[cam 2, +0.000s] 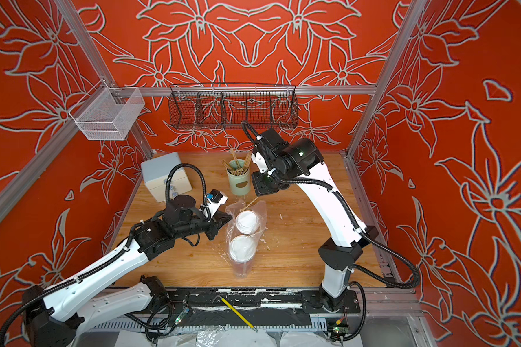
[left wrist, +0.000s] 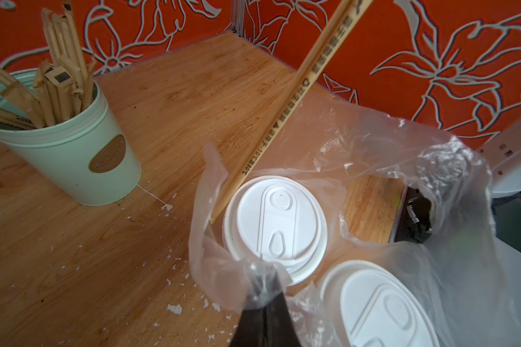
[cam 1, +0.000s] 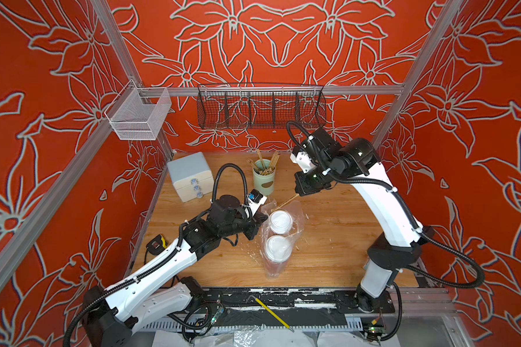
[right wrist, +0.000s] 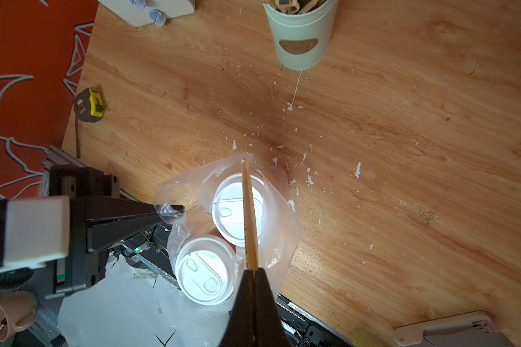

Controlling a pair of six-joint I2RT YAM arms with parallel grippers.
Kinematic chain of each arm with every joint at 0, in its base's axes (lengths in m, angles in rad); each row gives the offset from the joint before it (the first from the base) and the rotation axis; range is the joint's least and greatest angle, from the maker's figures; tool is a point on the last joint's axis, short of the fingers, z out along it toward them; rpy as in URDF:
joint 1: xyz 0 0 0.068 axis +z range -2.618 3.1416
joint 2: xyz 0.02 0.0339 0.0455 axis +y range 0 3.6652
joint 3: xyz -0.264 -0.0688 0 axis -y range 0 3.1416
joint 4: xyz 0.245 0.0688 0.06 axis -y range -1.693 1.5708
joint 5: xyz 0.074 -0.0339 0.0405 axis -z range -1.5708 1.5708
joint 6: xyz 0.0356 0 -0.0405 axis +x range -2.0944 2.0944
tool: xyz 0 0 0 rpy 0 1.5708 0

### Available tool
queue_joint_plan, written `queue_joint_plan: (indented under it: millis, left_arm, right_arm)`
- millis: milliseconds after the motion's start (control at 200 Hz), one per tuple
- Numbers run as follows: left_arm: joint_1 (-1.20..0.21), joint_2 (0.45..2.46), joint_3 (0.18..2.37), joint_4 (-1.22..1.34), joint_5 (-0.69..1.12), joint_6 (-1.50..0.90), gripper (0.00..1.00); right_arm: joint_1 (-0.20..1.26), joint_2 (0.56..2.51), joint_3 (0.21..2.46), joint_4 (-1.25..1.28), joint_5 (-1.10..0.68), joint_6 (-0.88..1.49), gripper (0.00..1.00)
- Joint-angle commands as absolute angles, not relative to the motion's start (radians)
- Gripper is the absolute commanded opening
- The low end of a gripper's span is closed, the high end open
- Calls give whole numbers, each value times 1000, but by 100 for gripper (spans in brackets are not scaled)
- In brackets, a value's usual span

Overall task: Pack milk tea into plastic carrier bags
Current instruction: Place the straw in the plastic carrier bag.

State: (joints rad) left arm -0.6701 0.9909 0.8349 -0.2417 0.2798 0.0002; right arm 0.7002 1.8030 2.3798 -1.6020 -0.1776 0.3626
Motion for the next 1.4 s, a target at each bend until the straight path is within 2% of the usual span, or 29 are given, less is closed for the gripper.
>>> queue_joint_plan:
  millis: [0, 330, 515, 866, 1311, 1341, 1396]
  left_arm:
    - [-676, 1012, 842, -217, 300, 4, 0]
    - [-676, 1017, 849, -212, 305, 6, 0]
    - [-676, 1011, 848, -211, 299, 6, 0]
    - [-676, 1017, 844, -180, 260, -11, 0]
    - [-676, 1014, 836, -154, 242, -18, 0]
    - [-676, 1013, 835, -153, 243, -18, 0]
    - [-676, 1012, 835, -151, 247, -18, 0]
  right_arm:
    - [704, 1833, 2414, -1782, -203, 332, 0]
    - [726, 1903, 2439, -1782, -195, 316, 0]
    - [726, 1876, 2490, -1782, -197, 299, 0]
    - [725, 1790, 2360, -1782, -163, 277, 0]
    - [726, 1884, 2377, -1782, -192, 254, 0]
    - [727, 1889, 2384, -1782, -193, 255, 6]
    - [730, 1904, 2396, -1782, -196, 255, 7]
